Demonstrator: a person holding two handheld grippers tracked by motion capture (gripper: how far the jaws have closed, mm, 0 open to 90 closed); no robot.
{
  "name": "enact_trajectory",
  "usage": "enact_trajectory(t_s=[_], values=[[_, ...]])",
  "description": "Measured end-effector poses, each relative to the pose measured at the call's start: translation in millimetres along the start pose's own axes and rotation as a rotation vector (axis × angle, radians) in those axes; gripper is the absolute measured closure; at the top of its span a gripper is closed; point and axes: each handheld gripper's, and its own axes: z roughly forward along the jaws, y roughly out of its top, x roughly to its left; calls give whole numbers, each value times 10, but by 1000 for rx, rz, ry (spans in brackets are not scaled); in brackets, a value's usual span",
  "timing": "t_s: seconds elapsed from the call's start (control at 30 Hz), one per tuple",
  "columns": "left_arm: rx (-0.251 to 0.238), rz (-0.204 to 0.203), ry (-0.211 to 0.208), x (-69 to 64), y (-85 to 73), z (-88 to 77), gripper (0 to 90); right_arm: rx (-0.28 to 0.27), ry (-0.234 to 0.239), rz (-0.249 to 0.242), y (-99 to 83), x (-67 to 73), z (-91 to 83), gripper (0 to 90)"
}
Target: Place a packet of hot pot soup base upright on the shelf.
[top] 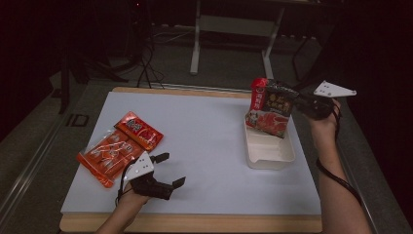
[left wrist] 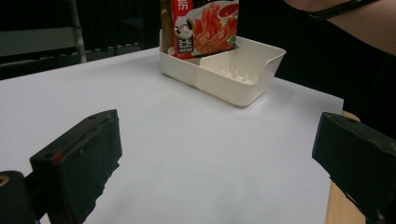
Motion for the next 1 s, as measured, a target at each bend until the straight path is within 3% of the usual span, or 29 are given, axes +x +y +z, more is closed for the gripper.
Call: enact_trajectory(t_s=[0.23,0.37,0.5,0.57,0.73,0.9,1.0], values=[[1,-4,-2,2,-9,-5,21,5,-11,3,27,-21,11,760],[1,-6,-3,3,-11,-4,21,2,8,-5,41,8,43,757],[2,-4,-4,-4,-12,2,21,66,38,-32,28,58,139,755],[3,-7,-4,-4,-15,3,21,70,43,-39,15,83,166,752],[4,-11,-6,7,-28,-3,21,26,76,32,-122,120,239,733],[8,-15,-3,10,-34,2,21,34,68,78,-307,110,225,726],[10,-13,-3,8,-30,8,22,46,60,108,-323,102,195,669]])
